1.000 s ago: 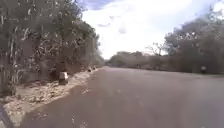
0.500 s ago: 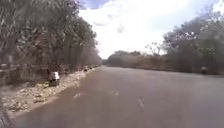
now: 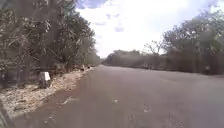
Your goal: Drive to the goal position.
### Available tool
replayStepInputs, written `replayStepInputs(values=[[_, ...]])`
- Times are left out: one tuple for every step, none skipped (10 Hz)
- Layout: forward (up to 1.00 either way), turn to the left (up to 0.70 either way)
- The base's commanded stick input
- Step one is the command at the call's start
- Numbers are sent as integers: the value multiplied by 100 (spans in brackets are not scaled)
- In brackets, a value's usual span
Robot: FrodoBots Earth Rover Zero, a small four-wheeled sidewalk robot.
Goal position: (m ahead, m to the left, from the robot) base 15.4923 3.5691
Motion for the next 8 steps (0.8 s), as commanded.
replayStepInputs(values=[[70,0],[70,0],[70,0],[70,0],[70,0],[70,0],[70,0],[70,0]])
